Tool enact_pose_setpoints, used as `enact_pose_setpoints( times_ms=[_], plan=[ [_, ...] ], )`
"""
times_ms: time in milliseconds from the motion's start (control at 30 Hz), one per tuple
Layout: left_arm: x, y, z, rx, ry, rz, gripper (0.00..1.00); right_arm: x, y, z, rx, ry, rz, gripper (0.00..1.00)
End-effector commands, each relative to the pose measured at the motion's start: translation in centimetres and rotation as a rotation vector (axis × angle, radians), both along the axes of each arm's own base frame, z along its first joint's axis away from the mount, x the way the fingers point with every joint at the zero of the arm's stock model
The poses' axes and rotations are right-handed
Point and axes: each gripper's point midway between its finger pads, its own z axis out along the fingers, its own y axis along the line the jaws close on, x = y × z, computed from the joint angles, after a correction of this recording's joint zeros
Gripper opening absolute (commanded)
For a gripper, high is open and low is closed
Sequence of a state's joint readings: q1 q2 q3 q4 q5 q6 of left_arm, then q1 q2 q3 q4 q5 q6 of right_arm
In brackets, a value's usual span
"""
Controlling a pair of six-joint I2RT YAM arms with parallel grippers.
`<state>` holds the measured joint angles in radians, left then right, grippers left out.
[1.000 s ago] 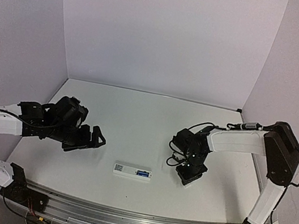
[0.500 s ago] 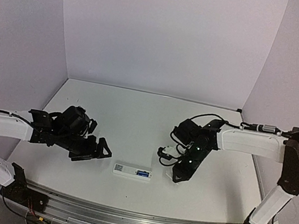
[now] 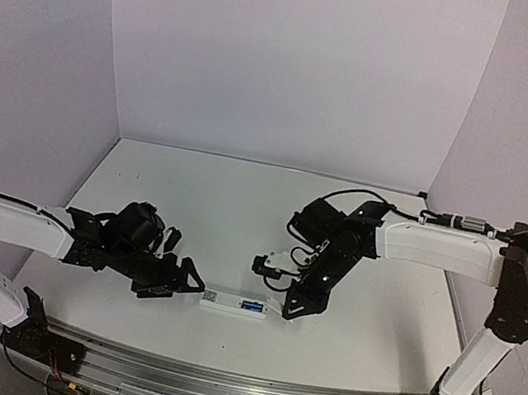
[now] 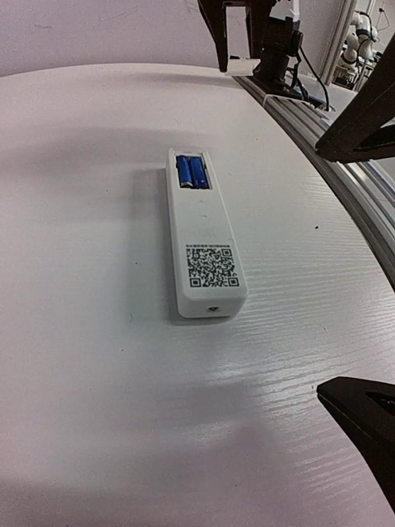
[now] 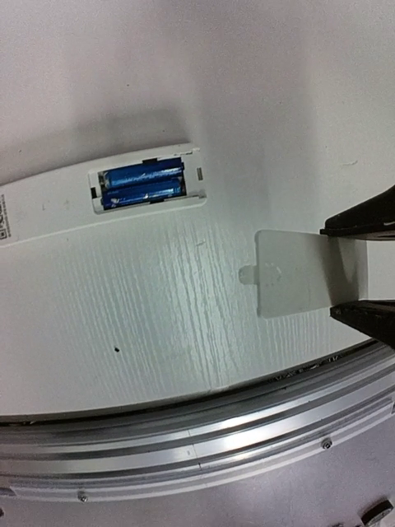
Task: Load the batteries into the remote control
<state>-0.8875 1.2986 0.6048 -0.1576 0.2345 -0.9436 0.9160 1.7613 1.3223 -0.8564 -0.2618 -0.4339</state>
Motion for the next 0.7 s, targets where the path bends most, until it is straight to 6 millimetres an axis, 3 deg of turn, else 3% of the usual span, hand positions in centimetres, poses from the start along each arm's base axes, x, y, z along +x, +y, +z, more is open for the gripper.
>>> enact_pose_setpoints(
  times_ms=[0,167,367,667],
  plan=[
    [0.6,-1.3,0.7,-0.046,-0.017,-0.017,0.91,-1.8,1.7,4.1,0.151,0.05,0.066,0.09],
    [1.0,-2.0,0.1,-0.028,-0.007,-0.029,0.88,-1.9,1.6,4.3,0.154,0.036,0.092,0.09],
    [1.6,-2.9,-1.0,-0.003,0.015,-0.037,0.8,0.0,0.9,1.6,0.027,-0.021,0.082,0.08],
    [2.6,-3.0,-2.0,0.036,0.016,-0.002,0.67,2.6,1.7,-1.7,-0.124,-0.119,0.089,0.08]
  ],
)
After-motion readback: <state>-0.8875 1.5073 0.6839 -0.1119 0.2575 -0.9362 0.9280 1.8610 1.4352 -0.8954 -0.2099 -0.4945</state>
